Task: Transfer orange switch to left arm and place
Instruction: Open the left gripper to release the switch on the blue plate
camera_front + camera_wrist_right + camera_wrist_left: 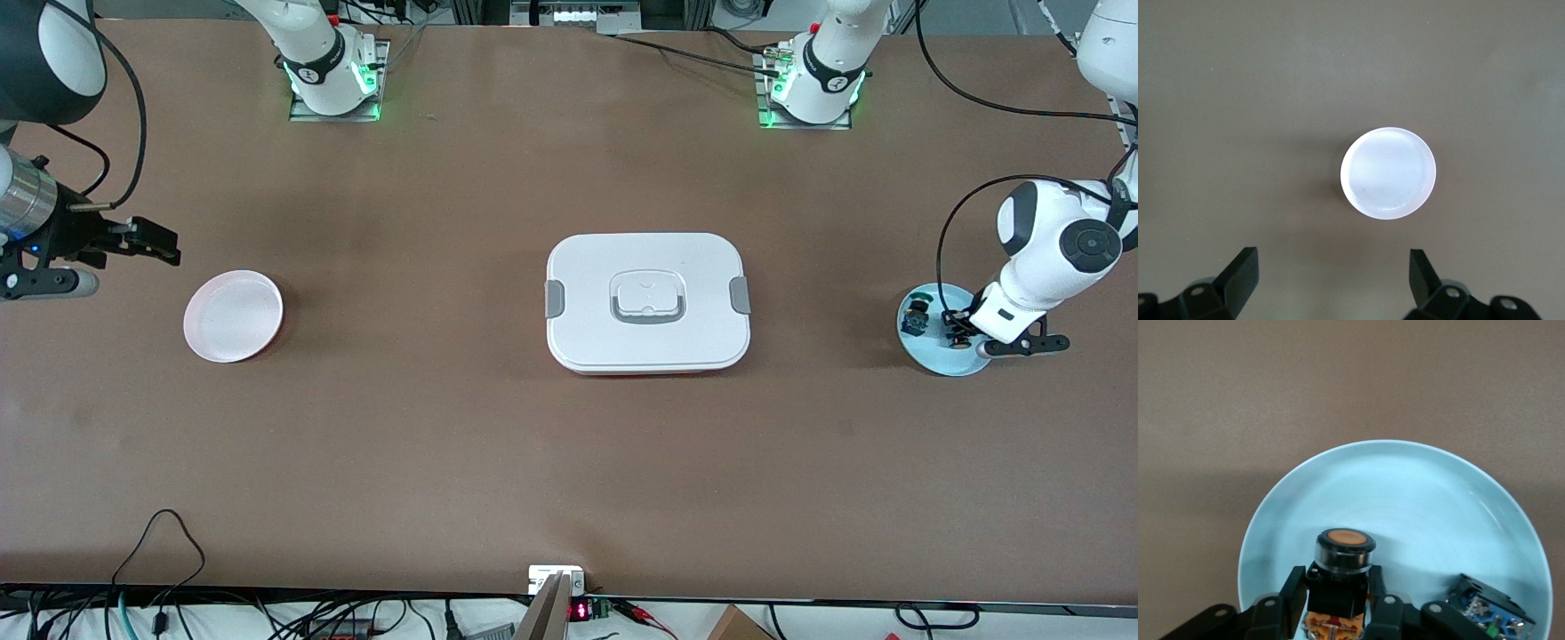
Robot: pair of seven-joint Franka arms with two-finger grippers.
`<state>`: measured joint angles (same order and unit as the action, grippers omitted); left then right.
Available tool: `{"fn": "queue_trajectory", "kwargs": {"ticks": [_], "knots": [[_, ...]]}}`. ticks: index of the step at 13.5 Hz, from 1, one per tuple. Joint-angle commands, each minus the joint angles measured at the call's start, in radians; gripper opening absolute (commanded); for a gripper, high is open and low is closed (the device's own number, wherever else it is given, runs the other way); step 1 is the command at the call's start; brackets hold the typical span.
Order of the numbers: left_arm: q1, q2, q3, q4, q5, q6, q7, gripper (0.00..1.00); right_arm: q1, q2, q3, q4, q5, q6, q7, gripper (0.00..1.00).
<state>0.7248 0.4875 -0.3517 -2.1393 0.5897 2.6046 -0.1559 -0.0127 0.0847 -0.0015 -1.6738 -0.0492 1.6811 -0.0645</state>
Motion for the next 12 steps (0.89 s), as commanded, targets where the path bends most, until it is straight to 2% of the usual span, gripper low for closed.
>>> {"fn": "queue_trajectory", "kwargs": {"ticks": [1,2,6,9,12], "knots": [[0.019,-0.020,-0.007,-0.019,0.027,0.008,0.041,0.68,-0.012,-0.022,0.009,-0.023,0.012,0.005,0.066,1.00],[0.019,-0.020,-0.007,-0.017,0.027,0.009,0.042,0.99,-0.010,-0.022,0.011,-0.017,0.014,-0.004,0.078,1.00],[0.007,-0.050,-0.027,-0.014,0.027,-0.023,0.036,1.00,-0.016,-0.022,0.009,0.017,0.017,-0.018,0.063,1.00],[0.008,-0.134,-0.137,0.004,0.027,-0.202,0.029,1.00,-0.010,-0.020,0.014,0.020,0.014,-0.018,0.063,1.00],[0.019,-0.156,-0.252,0.106,0.002,-0.432,0.027,1.00,-0.009,-0.026,0.017,0.035,0.015,-0.043,0.061,1.00]]}}
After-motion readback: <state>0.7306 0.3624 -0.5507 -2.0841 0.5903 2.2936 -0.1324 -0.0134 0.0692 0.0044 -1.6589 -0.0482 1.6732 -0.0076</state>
